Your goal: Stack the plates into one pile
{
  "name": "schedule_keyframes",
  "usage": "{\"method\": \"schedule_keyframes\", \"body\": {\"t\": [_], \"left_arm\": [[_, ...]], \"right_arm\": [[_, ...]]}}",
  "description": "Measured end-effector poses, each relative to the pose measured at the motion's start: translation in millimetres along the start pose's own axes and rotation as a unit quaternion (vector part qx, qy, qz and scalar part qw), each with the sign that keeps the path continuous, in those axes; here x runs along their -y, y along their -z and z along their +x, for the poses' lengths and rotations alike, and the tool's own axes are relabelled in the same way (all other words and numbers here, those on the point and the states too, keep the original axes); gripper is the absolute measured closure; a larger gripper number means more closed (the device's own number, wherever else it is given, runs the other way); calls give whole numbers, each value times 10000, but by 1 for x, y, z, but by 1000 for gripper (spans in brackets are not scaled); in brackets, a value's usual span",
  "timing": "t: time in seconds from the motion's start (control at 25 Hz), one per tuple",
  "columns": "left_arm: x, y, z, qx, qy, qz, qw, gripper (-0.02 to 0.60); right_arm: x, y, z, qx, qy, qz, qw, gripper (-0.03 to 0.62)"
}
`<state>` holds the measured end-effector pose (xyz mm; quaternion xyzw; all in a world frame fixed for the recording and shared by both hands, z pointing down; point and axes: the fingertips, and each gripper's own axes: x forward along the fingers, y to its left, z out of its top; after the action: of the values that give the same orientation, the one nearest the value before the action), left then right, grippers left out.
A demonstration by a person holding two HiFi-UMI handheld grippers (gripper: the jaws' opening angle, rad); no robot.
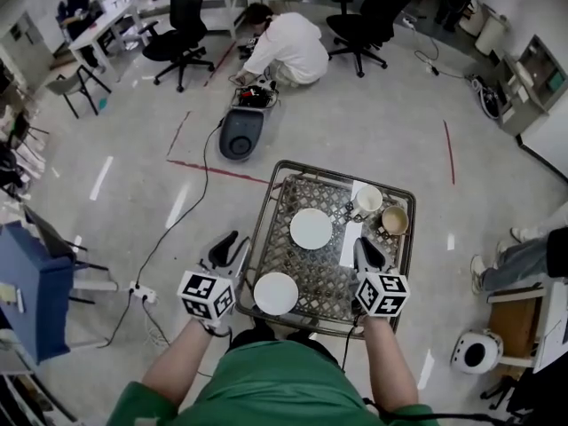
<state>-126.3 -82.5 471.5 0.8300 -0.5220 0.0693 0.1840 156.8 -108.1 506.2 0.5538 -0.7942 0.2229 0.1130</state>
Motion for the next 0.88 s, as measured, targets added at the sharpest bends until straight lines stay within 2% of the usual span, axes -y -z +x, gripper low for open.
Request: {"method": "schedule_keyframes", "body": {"t": [0.36, 0.68, 0.88], "left_arm": [[22, -7, 1, 80, -23, 86, 9999, 451], [40, 7, 2, -21, -112, 97, 9999, 453], [36, 36, 8, -323, -195, -4, 9993, 452]], "right_arm": [[-7, -35, -42, 521, -56, -794, 9955, 534], [-2, -37, -62, 619, -201, -869, 9941, 534], [5, -31, -62, 529, -284, -887, 9942, 534]]}}
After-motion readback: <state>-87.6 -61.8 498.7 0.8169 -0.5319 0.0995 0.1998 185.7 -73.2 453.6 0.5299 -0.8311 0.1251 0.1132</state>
